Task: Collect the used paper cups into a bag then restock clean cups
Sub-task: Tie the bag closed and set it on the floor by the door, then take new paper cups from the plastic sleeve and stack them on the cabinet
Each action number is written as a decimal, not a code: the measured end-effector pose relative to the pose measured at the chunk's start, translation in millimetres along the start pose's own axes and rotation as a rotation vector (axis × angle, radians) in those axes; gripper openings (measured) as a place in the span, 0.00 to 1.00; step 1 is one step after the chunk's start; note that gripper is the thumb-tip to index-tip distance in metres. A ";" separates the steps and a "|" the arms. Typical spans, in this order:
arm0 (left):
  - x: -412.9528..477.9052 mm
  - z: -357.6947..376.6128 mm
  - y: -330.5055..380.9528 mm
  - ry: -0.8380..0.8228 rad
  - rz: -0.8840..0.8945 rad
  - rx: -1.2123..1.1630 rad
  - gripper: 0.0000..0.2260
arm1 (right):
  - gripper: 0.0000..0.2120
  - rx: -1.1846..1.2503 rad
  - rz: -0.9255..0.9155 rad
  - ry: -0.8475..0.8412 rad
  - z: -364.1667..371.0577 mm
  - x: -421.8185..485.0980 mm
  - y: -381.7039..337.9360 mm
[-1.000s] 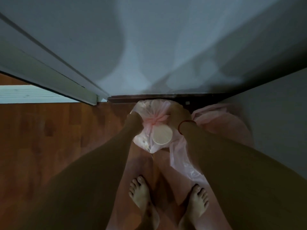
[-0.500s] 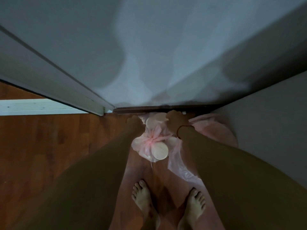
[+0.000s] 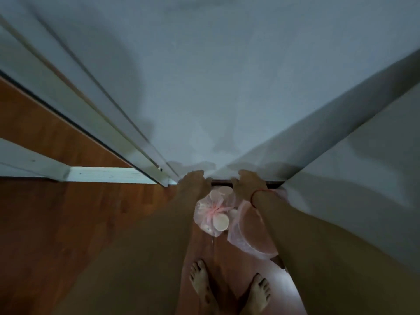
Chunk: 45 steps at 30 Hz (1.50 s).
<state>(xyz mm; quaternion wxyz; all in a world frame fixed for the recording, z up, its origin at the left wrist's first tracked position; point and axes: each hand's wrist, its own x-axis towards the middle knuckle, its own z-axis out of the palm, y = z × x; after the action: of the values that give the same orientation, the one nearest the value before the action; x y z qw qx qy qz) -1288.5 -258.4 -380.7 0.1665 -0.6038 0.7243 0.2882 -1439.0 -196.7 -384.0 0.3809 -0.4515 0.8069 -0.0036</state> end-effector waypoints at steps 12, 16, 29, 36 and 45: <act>-256.0 -160.6 68.5 0.183 0.046 0.047 0.26 | 0.25 0.002 -0.122 0.136 -136.7 -238.7 -55.1; -321.8 -189.0 80.3 0.267 0.083 0.012 0.27 | 0.25 0.034 -0.149 0.243 -169.3 -303.4 -56.7; -466.5 -195.8 194.2 0.382 0.294 -0.028 0.25 | 0.24 0.136 -0.090 0.501 -252.4 -462.0 40.8; -503.2 -164.1 262.7 0.396 0.326 -0.038 0.24 | 0.22 0.152 -0.069 0.579 -288.5 -498.3 115.4; -541.2 -100.5 376.6 0.403 0.312 -0.110 0.24 | 0.23 0.100 -0.073 0.577 -328.1 -519.4 245.6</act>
<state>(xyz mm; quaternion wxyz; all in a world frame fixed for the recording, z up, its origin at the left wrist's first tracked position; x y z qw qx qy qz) -1526.9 140.4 97.9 -0.0610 -0.5382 0.8104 0.2232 -1663.1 217.7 80.5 0.1571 -0.4410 0.8640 -0.1852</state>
